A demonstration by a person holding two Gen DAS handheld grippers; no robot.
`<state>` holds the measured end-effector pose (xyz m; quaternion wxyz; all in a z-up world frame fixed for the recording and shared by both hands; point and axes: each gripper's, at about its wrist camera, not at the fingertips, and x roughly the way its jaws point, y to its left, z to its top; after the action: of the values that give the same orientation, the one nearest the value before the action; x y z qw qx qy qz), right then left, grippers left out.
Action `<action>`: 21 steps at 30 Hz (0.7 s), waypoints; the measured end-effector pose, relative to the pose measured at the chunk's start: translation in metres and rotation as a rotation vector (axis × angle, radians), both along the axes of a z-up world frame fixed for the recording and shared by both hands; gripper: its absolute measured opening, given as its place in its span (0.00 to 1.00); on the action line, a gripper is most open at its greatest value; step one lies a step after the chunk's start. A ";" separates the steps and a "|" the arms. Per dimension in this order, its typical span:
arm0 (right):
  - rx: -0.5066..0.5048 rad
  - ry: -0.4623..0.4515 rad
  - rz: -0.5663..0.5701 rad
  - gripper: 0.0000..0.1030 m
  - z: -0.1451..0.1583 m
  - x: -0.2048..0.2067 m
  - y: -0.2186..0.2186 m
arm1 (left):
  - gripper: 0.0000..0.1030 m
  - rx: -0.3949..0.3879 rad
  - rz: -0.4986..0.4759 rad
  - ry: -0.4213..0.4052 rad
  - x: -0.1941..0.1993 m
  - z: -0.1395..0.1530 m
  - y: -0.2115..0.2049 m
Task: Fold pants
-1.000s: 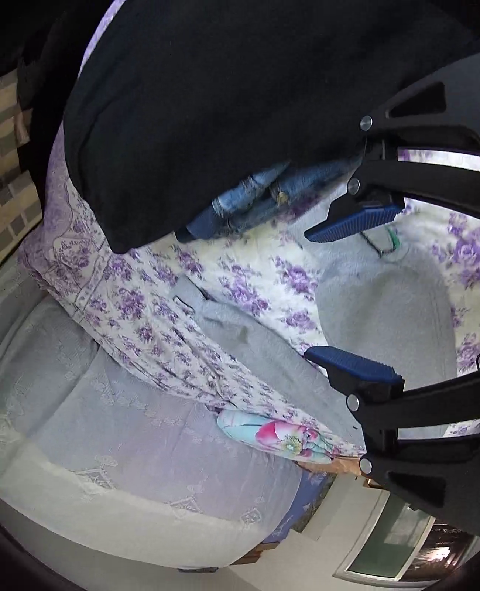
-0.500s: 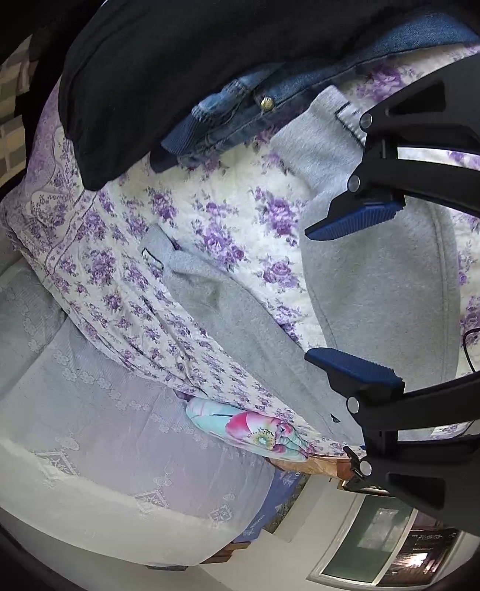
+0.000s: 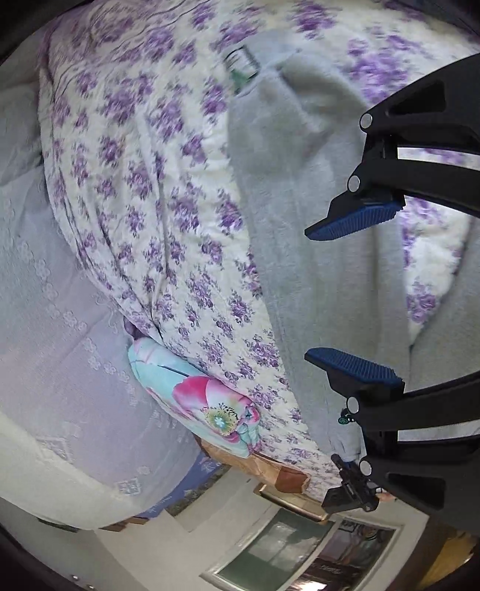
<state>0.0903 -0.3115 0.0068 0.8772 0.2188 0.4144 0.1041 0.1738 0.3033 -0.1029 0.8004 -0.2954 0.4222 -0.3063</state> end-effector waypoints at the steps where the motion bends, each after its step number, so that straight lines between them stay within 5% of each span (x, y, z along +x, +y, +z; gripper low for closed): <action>1: -0.030 0.003 0.051 0.60 -0.004 0.018 0.004 | 0.09 -0.001 -0.001 0.003 0.001 -0.001 0.000; 6: -0.246 -0.023 0.281 0.59 -0.025 0.081 0.023 | 0.09 -0.004 -0.004 0.017 0.005 -0.007 0.001; 21: -0.461 0.050 0.635 0.58 -0.088 0.142 0.053 | 0.10 -0.013 -0.010 0.062 0.015 -0.019 0.002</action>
<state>0.2322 -0.2582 -0.0814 0.8171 -0.1208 0.4953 0.2692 0.1890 0.3048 -0.1223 0.7835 -0.3079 0.4462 -0.3038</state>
